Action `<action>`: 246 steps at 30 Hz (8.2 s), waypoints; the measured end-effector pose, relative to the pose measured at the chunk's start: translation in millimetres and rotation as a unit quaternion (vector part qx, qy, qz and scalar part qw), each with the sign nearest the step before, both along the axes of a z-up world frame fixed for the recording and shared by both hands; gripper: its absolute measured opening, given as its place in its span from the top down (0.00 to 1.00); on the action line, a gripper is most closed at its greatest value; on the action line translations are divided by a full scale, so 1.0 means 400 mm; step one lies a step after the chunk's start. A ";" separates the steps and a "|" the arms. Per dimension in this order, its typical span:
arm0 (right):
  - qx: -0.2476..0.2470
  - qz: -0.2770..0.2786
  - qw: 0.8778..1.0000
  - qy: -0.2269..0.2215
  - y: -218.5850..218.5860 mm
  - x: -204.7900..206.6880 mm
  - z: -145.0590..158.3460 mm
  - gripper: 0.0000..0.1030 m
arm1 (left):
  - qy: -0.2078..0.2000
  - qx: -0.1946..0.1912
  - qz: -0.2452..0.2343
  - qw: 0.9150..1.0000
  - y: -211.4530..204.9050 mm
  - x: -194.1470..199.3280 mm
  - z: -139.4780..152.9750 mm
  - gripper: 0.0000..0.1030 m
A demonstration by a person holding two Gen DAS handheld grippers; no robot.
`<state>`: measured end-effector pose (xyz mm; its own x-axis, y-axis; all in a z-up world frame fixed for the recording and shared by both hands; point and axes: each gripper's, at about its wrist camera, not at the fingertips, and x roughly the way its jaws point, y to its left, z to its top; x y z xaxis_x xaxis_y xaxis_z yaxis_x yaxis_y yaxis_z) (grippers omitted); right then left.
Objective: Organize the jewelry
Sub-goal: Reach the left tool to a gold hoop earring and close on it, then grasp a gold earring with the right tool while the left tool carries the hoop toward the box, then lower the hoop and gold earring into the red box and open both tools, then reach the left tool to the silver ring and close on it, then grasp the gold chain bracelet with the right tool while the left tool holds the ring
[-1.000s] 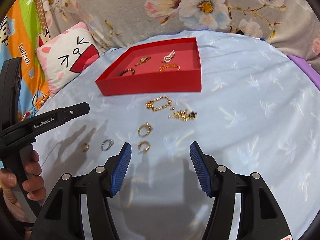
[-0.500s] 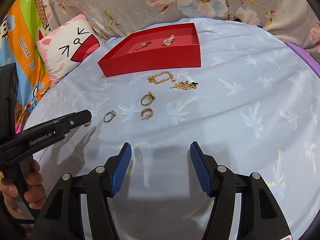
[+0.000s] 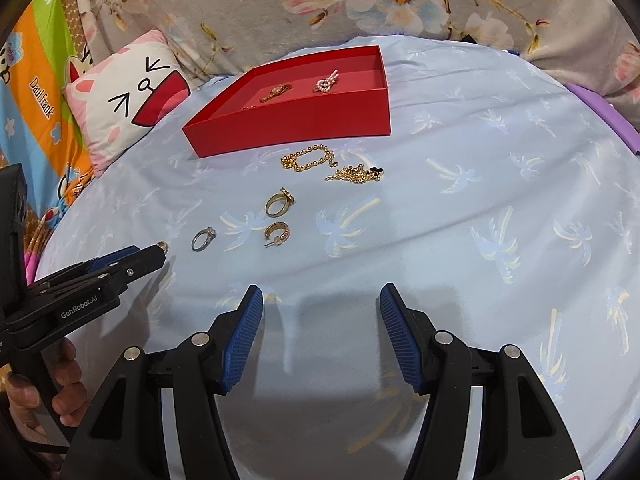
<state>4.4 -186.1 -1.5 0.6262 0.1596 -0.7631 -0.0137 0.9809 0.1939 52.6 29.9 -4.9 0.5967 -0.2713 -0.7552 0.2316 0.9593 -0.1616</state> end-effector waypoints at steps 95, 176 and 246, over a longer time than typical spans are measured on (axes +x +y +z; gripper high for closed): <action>0.004 0.033 0.999 0.007 0.072 0.220 -0.020 0.92 | -0.018 -0.025 0.002 1.000 0.009 0.072 0.035 0.83; 0.034 -0.039 0.999 -0.011 -0.068 0.029 0.024 0.71 | -0.020 -0.004 -0.057 0.998 -0.113 0.039 0.020 0.59; 0.006 0.003 1.000 -0.017 0.025 0.319 0.016 1.00 | -0.022 -0.024 0.007 0.999 -0.011 0.141 0.040 0.81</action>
